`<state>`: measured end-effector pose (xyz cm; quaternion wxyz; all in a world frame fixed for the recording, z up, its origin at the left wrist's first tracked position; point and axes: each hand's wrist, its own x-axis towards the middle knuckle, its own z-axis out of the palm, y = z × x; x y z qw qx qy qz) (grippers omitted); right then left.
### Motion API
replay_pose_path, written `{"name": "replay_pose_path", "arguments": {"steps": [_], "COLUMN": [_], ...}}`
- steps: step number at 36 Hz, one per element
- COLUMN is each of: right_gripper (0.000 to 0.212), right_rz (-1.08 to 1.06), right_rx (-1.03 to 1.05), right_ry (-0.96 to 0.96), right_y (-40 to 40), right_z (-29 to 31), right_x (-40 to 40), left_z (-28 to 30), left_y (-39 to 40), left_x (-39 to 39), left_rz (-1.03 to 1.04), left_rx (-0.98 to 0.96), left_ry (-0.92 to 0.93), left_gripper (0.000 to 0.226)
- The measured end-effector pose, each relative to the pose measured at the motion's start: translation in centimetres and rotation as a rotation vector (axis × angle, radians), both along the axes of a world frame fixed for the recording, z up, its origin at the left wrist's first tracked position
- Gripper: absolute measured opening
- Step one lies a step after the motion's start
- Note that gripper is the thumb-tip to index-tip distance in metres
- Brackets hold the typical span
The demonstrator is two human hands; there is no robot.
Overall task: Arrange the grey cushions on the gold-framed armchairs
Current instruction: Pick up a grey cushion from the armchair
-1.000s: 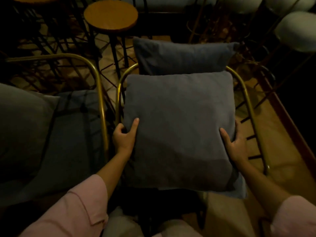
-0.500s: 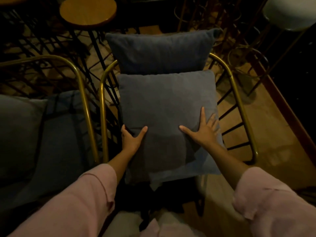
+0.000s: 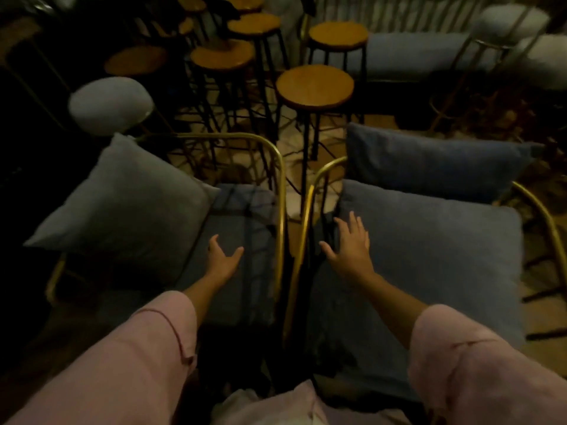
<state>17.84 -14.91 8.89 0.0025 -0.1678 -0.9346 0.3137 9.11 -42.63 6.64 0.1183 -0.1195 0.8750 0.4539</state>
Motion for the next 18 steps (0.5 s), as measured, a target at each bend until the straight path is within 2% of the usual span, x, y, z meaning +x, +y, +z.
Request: {"name": "replay_pose_path", "arguments": {"steps": [6,11,18], "right_gripper": [0.090,0.098,0.100], "right_rz": [0.025,0.006,-0.104], "right_rx": [-0.176,-0.308,-0.461], "right_ry": [-0.016,-0.063,-0.250], "right_y": [-9.3,-17.7,-28.6], "right_z": [-1.2,-3.2,-5.7], "right_x": [-6.9,-12.4,-19.2], "left_z": [1.1,2.0,2.6], "left_y": [-13.0,-22.9,-32.1], "left_x": [-5.2,-10.5,-20.2], "left_rz": [0.140,0.129,0.069], "left_rx": [-0.074,-0.192,-0.305], "left_ry": [0.092,0.111,0.105], "left_gripper": [0.061,0.057,0.057]}}
